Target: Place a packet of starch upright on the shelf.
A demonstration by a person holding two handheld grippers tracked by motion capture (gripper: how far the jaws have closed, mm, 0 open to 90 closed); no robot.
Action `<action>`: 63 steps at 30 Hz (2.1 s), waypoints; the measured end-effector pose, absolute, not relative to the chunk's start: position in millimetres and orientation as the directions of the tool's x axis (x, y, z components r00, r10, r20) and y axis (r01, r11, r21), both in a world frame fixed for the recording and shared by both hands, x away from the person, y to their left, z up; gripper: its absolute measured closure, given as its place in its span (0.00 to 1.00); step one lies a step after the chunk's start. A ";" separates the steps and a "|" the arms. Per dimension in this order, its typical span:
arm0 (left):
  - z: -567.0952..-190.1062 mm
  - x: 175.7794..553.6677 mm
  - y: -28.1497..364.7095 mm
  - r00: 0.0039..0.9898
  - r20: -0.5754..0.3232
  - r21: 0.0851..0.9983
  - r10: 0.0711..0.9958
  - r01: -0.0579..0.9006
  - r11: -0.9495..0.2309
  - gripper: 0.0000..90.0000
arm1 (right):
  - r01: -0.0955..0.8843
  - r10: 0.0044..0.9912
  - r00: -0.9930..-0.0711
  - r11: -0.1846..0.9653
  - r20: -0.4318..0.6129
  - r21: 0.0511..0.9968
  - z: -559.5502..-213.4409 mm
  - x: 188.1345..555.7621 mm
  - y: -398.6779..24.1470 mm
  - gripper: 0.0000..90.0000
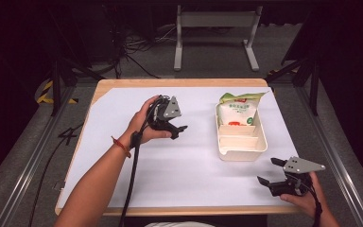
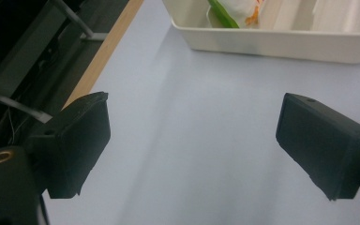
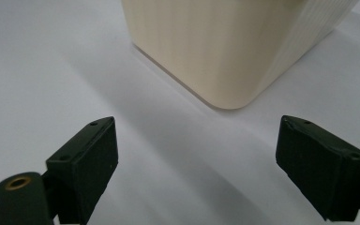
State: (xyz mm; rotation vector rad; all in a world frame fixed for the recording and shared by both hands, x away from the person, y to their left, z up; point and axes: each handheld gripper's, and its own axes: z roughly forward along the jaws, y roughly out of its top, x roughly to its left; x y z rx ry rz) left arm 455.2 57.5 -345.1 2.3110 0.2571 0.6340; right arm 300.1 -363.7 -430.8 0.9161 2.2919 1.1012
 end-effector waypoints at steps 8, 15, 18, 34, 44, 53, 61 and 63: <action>-357.2 441.0 76.3 0.845 0.390 0.665 0.364 0.015 -0.747 0.11 | 0.372 0.718 -0.689 0.470 -0.102 0.800 -430.7 299.4 -363.2 0.14; -368.3 430.3 95.5 0.838 0.396 0.657 0.377 0.029 -0.754 0.11 | 0.368 0.714 -0.692 0.477 -0.108 0.798 -430.6 299.1 -362.2 0.14; -373.4 426.1 105.6 0.835 0.390 0.653 0.389 0.047 -0.756 0.10 | 0.368 0.713 -0.692 0.480 -0.110 0.796 -430.7 299.0 -361.9 0.14; -405.1 397.0 159.6 0.814 0.353 0.647 0.461 0.143 -0.749 0.10 | 0.364 0.710 -0.690 0.507 -0.140 0.781 -431.6 299.1 -359.2 0.14; -424.0 376.9 194.3 0.803 0.296 0.677 0.517 0.205 -0.707 0.10 | 0.365 0.711 -0.688 0.513 -0.146 0.777 -431.9 299.2 -358.4 0.14; -437.6 360.1 219.6 0.782 0.219 0.707 0.583 0.285 -0.647 0.09 | 0.365 0.711 -0.686 0.520 -0.154 0.772 -432.3 299.7 -357.5 0.14; -450.5 343.6 245.6 0.737 0.077 0.789 0.671 0.366 -0.493 0.08 | 0.366 0.710 -0.686 0.525 -0.158 0.769 -432.1 300.1 -356.9 0.14; -451.7 341.0 250.2 0.723 0.065 0.800 0.688 0.374 -0.469 0.08 | 0.365 0.709 -0.686 0.527 -0.160 0.768 -432.2 300.1 -356.4 0.14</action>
